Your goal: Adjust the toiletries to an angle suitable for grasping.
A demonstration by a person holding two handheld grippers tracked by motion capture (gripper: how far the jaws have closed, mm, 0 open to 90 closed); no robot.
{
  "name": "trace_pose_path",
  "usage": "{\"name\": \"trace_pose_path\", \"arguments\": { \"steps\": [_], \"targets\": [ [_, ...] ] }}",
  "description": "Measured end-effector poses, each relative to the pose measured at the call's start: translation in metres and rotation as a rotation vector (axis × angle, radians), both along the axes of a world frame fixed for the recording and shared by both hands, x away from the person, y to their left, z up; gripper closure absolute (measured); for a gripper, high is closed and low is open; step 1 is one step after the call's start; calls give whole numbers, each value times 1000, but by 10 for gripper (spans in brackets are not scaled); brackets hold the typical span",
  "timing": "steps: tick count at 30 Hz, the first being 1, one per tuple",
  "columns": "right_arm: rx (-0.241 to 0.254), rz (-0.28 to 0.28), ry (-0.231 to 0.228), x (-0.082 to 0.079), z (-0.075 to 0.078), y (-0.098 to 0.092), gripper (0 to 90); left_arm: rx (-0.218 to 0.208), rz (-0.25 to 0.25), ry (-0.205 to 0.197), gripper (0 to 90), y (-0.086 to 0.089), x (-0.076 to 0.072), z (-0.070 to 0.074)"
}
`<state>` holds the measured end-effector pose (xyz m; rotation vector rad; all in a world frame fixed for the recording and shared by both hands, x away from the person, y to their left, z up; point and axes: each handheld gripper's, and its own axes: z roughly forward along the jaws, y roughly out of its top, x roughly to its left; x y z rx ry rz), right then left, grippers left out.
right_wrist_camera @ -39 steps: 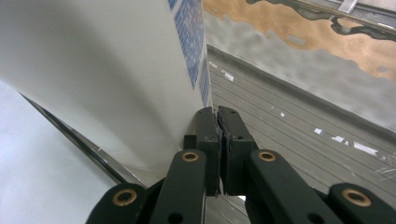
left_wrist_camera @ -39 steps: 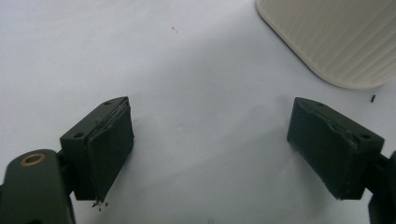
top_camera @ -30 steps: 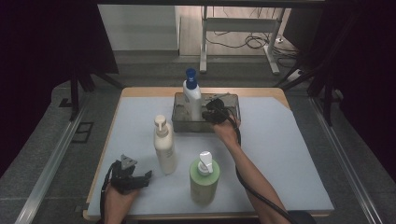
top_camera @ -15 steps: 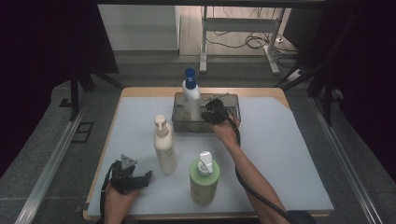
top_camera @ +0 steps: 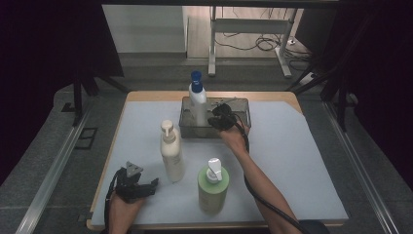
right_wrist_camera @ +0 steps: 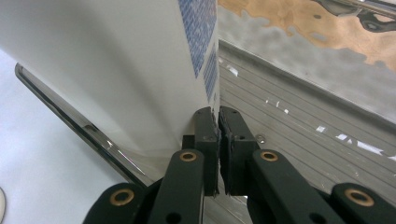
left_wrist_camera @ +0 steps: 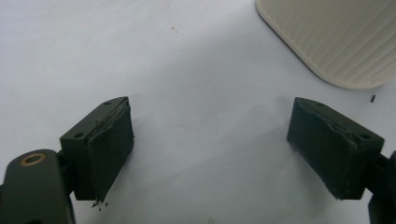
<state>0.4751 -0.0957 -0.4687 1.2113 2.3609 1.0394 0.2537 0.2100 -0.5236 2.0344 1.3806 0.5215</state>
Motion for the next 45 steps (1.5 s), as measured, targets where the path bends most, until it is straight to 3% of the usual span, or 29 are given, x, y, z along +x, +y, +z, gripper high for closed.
{"name": "trace_pose_path", "arguments": {
  "steps": [26, 34, 38, 45],
  "targets": [
    [4, 36, 13, -1, -1, 20, 837, 0, 0, -1, 144, 0, 0, 0],
    [23, -1, -7, 6, 10, 18, 857, 0, 0, -1, 144, 0, 0, 0],
    [33, 9, 4, 11, 14, 22, 874, 0, 0, -1, 144, 0, 0, 0],
    [4, 18, 21, 11, 9, 27, 895, 1, 0, -1, 144, 0, 0, 0]
  ]
}}
